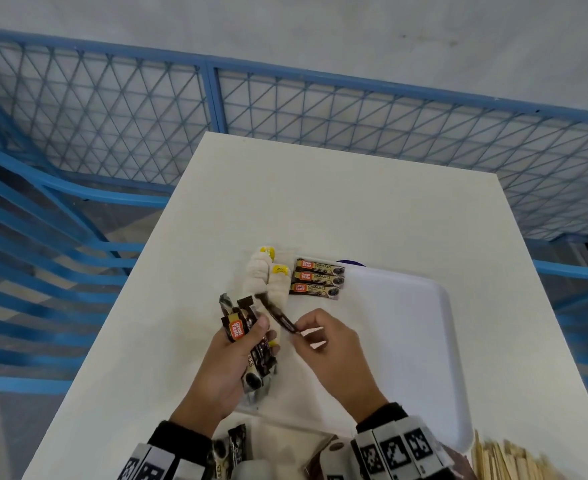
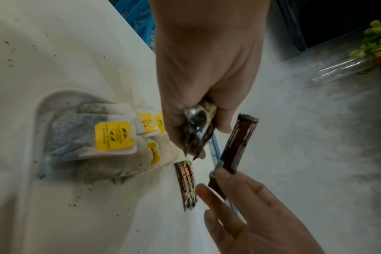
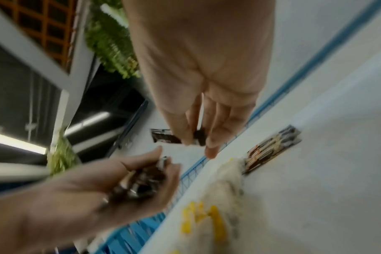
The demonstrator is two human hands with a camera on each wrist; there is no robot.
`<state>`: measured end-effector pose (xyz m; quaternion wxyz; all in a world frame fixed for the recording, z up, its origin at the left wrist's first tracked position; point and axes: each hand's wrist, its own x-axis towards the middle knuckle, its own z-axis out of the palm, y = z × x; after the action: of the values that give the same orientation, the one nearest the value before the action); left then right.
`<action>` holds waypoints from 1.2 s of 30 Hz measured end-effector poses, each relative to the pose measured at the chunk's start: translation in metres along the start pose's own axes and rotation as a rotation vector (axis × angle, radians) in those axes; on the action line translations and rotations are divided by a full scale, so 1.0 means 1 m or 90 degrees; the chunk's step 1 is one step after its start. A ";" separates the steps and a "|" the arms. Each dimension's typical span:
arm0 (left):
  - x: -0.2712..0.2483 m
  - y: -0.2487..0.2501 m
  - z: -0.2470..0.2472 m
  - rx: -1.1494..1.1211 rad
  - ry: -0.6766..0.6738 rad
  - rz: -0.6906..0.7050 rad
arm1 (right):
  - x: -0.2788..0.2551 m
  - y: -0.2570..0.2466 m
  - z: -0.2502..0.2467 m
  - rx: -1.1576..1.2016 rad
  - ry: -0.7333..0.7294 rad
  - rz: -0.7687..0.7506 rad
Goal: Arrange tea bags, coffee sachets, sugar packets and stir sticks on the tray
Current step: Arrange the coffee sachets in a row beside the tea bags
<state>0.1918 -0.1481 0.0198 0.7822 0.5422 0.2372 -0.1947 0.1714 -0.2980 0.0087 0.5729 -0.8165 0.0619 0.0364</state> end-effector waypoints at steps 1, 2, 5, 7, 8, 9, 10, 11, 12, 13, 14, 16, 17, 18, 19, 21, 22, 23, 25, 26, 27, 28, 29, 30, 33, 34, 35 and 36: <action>-0.001 0.001 -0.001 -0.014 0.008 -0.011 | -0.001 0.003 -0.002 -0.027 0.039 -0.027; -0.001 0.003 -0.002 -0.023 0.011 -0.019 | -0.001 0.007 -0.004 -0.056 0.071 -0.054; -0.003 0.006 -0.001 -0.001 -0.018 -0.006 | -0.001 0.018 -0.007 -0.108 0.115 -0.148; -0.004 0.006 0.001 0.019 -0.029 0.006 | 0.000 0.021 -0.009 -0.115 0.119 -0.200; -0.003 0.006 0.001 0.019 -0.030 0.010 | 0.000 0.022 -0.010 -0.123 0.125 -0.214; -0.003 0.005 0.001 0.012 -0.027 0.012 | 0.001 0.024 -0.010 -0.132 0.132 -0.224; -0.002 0.005 0.000 0.004 -0.024 0.011 | 0.001 0.025 -0.011 -0.140 0.137 -0.231; -0.002 0.005 0.000 -0.002 -0.022 0.008 | 0.001 0.026 -0.012 -0.143 0.137 -0.236; -0.002 0.004 -0.001 -0.006 -0.019 0.006 | 0.000 0.027 -0.012 -0.140 0.131 -0.237; -0.002 0.003 -0.002 -0.007 -0.012 0.007 | -0.001 0.027 -0.012 -0.128 0.120 -0.231; -0.001 0.002 -0.003 -0.008 -0.001 0.010 | -0.002 0.026 -0.012 -0.106 0.108 -0.214; -0.001 0.001 -0.005 -0.006 0.020 0.014 | -0.005 0.021 -0.013 -0.019 0.094 -0.119; -0.001 0.000 -0.005 -0.008 0.025 0.015 | -0.005 0.019 -0.014 0.032 0.092 -0.045; -0.001 0.000 -0.006 -0.007 0.026 0.017 | -0.005 0.016 -0.015 0.081 0.089 0.032; -0.001 -0.001 -0.005 -0.004 0.025 0.019 | -0.005 0.014 -0.016 0.125 0.076 0.102; -0.003 -0.003 -0.003 0.001 0.020 0.023 | -0.004 0.010 -0.015 0.181 0.017 0.191; -0.004 -0.004 -0.001 0.007 0.014 0.025 | -0.004 0.008 -0.013 0.197 -0.015 0.202; -0.005 -0.006 0.002 0.017 0.006 0.025 | -0.004 0.005 -0.010 0.215 -0.036 0.200; -0.007 -0.010 0.005 0.050 -0.022 0.018 | -0.004 0.002 -0.004 0.281 -0.038 0.192; -0.008 -0.012 0.006 0.067 -0.039 0.010 | -0.004 -0.001 -0.002 0.323 -0.027 0.193; -0.010 -0.013 0.006 0.086 -0.055 0.004 | -0.002 -0.003 -0.002 0.367 -0.014 0.200; -0.011 -0.013 0.005 0.105 -0.066 0.000 | -0.001 -0.005 -0.002 0.404 -0.002 0.206; -0.011 -0.013 0.004 0.121 -0.071 0.001 | 0.001 -0.007 -0.004 0.427 0.005 0.212; -0.011 -0.012 0.003 0.130 -0.068 0.006 | 0.001 -0.009 -0.007 0.426 0.001 0.214; -0.011 -0.005 -0.001 0.115 -0.033 0.022 | -0.001 -0.009 -0.014 0.268 -0.051 0.194; -0.010 -0.003 -0.001 0.104 -0.021 0.028 | -0.002 -0.008 -0.015 0.199 -0.073 0.178; -0.010 -0.001 -0.002 0.098 -0.013 0.033 | -0.004 -0.007 -0.017 0.143 -0.095 0.163; -0.009 0.000 -0.002 0.095 -0.007 0.039 | -0.006 -0.006 -0.018 0.105 -0.112 0.151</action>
<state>0.1838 -0.1458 0.0242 0.7467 0.6049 0.2006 -0.1907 0.1666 -0.3127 0.0215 0.6328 -0.7474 0.1104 0.1699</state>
